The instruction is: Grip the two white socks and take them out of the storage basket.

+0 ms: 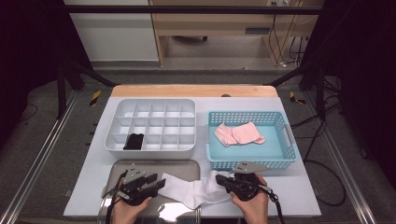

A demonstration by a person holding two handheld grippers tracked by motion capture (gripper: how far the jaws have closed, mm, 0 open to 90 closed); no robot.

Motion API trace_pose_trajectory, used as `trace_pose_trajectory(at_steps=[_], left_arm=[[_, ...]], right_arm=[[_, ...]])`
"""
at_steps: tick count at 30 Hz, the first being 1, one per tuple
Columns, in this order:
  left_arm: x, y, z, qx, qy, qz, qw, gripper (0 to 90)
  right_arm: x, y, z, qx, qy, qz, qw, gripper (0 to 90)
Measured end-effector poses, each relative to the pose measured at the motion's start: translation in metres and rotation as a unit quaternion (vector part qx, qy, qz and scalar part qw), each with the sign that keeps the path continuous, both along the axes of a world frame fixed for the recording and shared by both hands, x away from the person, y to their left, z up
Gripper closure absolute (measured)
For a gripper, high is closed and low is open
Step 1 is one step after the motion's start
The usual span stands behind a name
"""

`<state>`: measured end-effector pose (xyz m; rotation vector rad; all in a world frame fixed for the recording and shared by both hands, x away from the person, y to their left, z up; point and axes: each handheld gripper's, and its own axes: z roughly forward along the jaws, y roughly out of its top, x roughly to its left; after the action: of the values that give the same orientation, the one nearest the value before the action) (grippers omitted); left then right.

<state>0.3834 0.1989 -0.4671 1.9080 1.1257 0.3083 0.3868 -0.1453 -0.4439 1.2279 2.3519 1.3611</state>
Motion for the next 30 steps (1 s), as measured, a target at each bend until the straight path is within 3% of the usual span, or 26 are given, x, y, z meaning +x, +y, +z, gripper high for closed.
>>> trace_pose_trajectory(at_steps=[7,11,14,18,25,30], left_arm=[[0.000,-0.001,0.000,0.003,0.000,-0.001,1.0000,56.0],[-0.001,0.000,0.000,0.001,0.000,-0.001,1.0000,56.0],[0.000,0.001,0.000,0.001,0.000,-0.001,1.0000,56.0],[-0.001,-0.001,0.000,0.003,0.000,-0.004,1.0000,56.0],[-0.001,-0.001,0.000,0.004,-0.001,-0.005,1.0000,55.9],[-0.002,-0.001,0.001,0.002,-0.002,-0.004,1.0000,56.0]], right_arm=[[0.000,0.013,-0.009,-0.009,0.009,0.019,0.9997,89.6],[0.002,0.013,-0.014,-0.007,0.015,0.017,0.9997,83.9],[0.002,0.003,-0.006,0.003,-0.002,-0.001,1.0000,81.3],[0.003,-0.016,0.000,-0.006,-0.021,-0.030,0.9993,78.3],[0.013,-0.029,-0.011,-0.047,-0.010,-0.064,0.9968,68.1],[0.012,-0.033,-0.011,-0.046,-0.007,-0.066,0.9967,67.1]])
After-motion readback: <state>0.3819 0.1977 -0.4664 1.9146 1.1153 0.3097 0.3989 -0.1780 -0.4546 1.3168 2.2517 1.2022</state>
